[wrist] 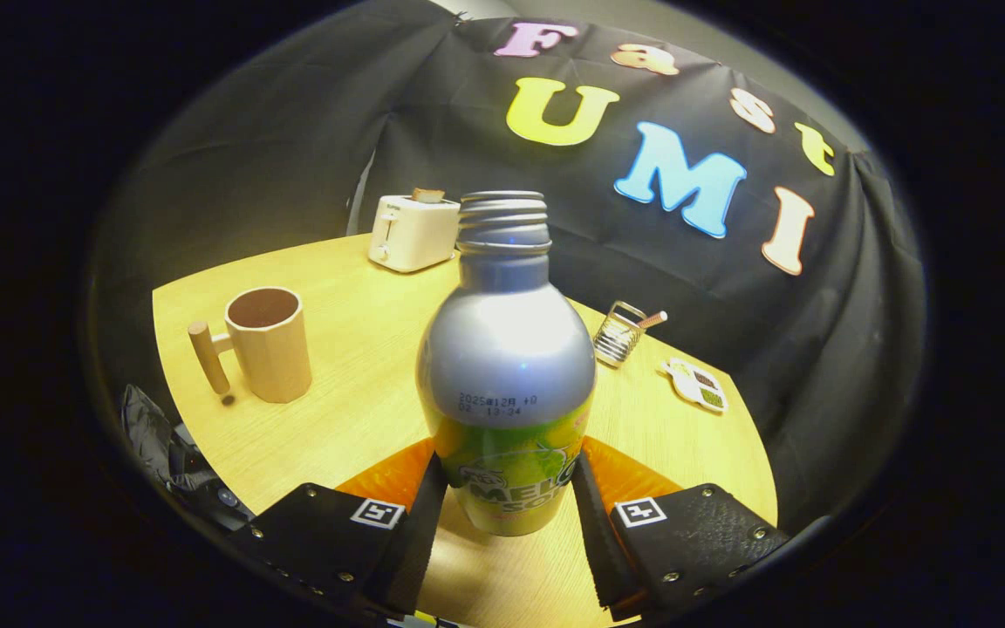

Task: Take the bottle from table, then pour the juice into the cup, finally place the bottle on the coaster

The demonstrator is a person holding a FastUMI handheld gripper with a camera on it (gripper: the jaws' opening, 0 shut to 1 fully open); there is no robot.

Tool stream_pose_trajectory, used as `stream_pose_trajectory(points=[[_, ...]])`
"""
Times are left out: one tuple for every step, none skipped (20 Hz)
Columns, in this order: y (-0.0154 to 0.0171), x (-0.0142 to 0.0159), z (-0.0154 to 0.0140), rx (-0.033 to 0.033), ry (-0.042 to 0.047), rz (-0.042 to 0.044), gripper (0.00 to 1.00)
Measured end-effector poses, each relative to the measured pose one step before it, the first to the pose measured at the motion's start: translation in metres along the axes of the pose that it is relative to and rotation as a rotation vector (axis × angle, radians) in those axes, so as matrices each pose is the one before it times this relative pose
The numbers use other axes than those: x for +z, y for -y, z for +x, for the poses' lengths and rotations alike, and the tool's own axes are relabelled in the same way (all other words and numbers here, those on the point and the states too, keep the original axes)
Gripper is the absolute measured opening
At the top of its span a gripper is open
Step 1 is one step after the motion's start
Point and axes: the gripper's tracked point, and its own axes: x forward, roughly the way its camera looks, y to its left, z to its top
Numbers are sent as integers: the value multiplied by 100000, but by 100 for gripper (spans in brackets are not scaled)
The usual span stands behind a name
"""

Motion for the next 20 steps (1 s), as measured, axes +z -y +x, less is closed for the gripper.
stream_pose_trajectory(points=[[-419,448,141,474,133,-1751,73],[-438,557,126,583,215,-1961,73],[-407,433,179,682,33,-2133,73],[-314,430,173,702,-214,-2072,73],[-379,126,215,516,-759,-2026,73],[-204,122,176,220,-1007,-2008,73],[-200,102,193,75,-764,-1533,73],[-179,164,-30,-153,-501,-1086,73],[-291,78,-115,-164,-195,-1186,73],[-273,174,-9,28,-350,-1687,73],[-420,154,-2,178,-570,-2158,73],[-345,-32,71,359,-905,-2392,73],[-347,-9,71,268,-815,-2211,73],[-112,31,-34,-1006,-641,-2385,73],[-202,98,-35,-973,-796,-2467,73],[-228,52,61,-151,-525,-2060,73],[-333,205,80,-68,-236,-1976,73],[-170,110,73,15,-391,-1868,73],[-73,305,160,-143,-746,-1695,73],[-117,154,113,244,-871,-1253,73]])
